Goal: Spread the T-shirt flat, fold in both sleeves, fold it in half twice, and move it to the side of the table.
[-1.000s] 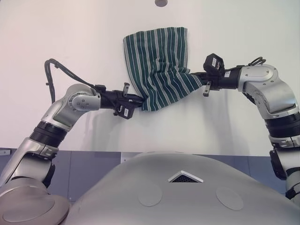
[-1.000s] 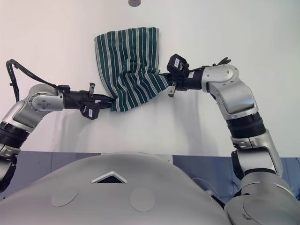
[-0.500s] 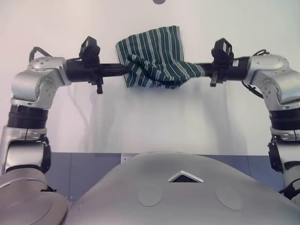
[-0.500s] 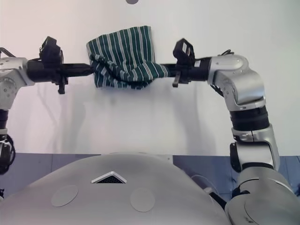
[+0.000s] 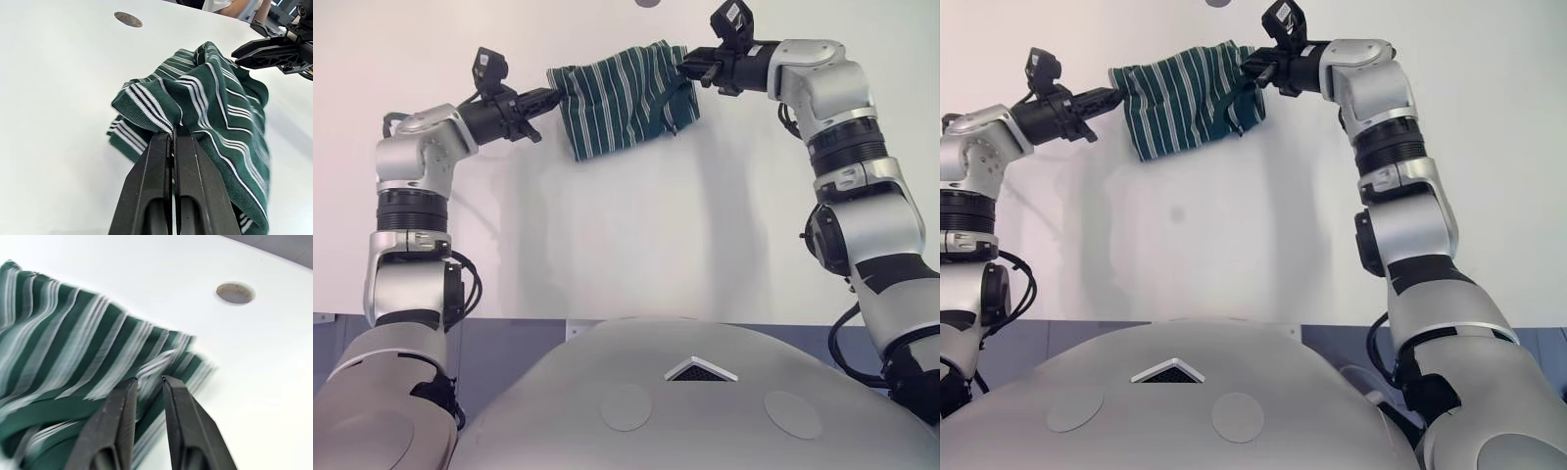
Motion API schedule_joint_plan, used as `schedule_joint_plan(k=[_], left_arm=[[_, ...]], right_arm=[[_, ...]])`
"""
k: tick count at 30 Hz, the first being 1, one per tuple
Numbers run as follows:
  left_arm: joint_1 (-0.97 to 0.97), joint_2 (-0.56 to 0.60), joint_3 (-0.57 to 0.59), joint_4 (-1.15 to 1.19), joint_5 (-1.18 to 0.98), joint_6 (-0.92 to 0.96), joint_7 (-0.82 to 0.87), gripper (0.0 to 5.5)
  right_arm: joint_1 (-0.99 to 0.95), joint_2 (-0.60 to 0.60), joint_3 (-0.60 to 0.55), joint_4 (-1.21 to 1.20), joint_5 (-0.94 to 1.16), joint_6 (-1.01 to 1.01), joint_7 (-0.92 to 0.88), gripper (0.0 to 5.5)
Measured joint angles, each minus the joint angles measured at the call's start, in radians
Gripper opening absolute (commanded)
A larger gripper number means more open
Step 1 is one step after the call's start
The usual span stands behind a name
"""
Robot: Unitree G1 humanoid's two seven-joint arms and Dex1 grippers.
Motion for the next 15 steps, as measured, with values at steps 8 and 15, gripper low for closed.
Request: schedule_joint_plan(k=[8, 15], left_arm=[[-0.033, -0.074, 0.088, 0.132, 0.13, -0.209, 0.178, 0.87], [-0.074, -0.106, 0.204, 0.244, 0.14, -0.289, 0.319, 0.87]], right_arm=[[0.016, 0.053, -0.077, -0.024, 0.009, -0.212, 0.038, 0.03], [0.044, 0.109, -0.112, 0.073, 0.042, 0.058, 0.068, 0.03]])
